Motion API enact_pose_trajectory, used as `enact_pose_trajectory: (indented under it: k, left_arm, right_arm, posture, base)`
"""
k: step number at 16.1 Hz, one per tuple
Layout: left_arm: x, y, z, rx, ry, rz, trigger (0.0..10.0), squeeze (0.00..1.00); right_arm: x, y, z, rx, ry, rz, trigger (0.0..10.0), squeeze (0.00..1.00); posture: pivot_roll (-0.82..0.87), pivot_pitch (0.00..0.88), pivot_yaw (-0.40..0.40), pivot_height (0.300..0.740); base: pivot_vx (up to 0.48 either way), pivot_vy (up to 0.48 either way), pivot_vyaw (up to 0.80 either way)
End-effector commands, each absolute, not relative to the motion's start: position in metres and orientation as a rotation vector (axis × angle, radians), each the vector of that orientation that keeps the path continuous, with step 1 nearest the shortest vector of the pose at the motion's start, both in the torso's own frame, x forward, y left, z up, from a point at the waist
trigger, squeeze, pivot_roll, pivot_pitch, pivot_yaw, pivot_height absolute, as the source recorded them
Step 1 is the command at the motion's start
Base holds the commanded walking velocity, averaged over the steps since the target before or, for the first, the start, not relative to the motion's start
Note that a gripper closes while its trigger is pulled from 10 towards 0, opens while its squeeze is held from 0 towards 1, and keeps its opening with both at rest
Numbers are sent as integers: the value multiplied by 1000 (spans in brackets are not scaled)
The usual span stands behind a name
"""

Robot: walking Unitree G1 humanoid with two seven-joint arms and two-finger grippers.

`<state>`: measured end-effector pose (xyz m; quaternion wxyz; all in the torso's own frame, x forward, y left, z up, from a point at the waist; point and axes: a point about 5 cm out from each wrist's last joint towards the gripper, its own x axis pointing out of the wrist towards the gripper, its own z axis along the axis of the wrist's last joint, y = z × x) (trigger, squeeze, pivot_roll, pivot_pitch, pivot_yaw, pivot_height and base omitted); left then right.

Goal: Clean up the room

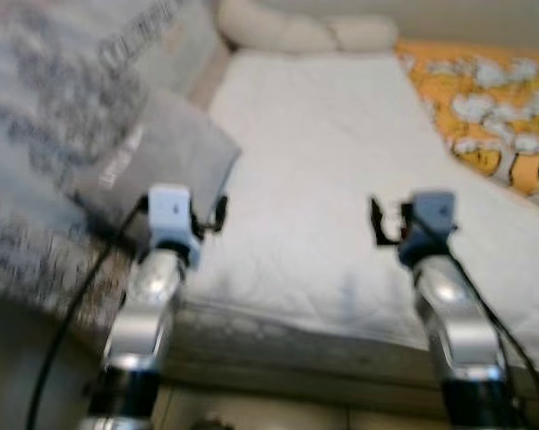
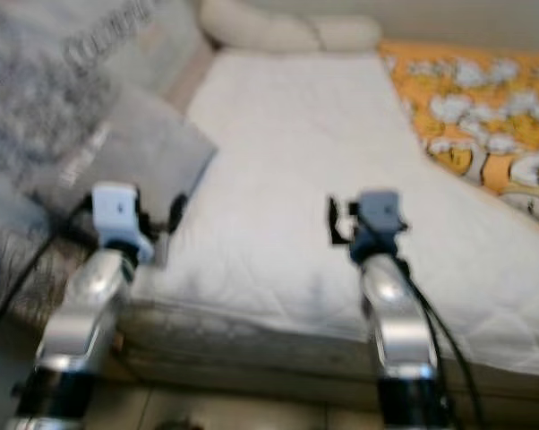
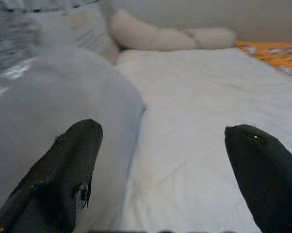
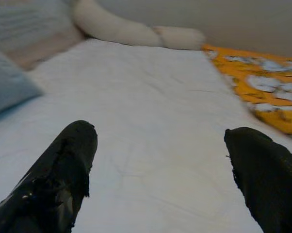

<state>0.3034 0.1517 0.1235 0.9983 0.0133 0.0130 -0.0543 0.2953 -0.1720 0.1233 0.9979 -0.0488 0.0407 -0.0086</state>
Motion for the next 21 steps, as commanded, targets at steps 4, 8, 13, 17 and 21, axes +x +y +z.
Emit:
enact_pose_trajectory:
  k: [4,8,13,17,21]
  left_arm:
    - [306,150,126,38,31,-100,10000,996]
    - [307,150,126,34,36,-80,10000,996]
    - [308,152,122,-6,54,-28,10000,1000]
    - [310,154,125,-1,35,-26,10000,1000]
    - [308,158,122,20,46,-43,10000,992]
  right_arm:
    - [295,-185,119,64,64,-167,10000,1000]
    - [295,-180,117,-1,74,-109,10000,1000]
    - [298,-177,118,-24,63,-118,10000,1000]
    - [295,-172,115,-49,102,-93,10000,1000]
    - [295,-173,112,-44,136,-93,10000,1000]
  posture:
    - [14,0,44,740]
    - [3,0,48,740]
    - [-3,0,44,740]
    - [-6,0,40,740]
    - [-8,0,32,740]
  base:
    - [0,-431,800]
    - [0,-429,800]
    - [0,-434,800]
    - [0,-390,338]
    - [0,-354,-595]
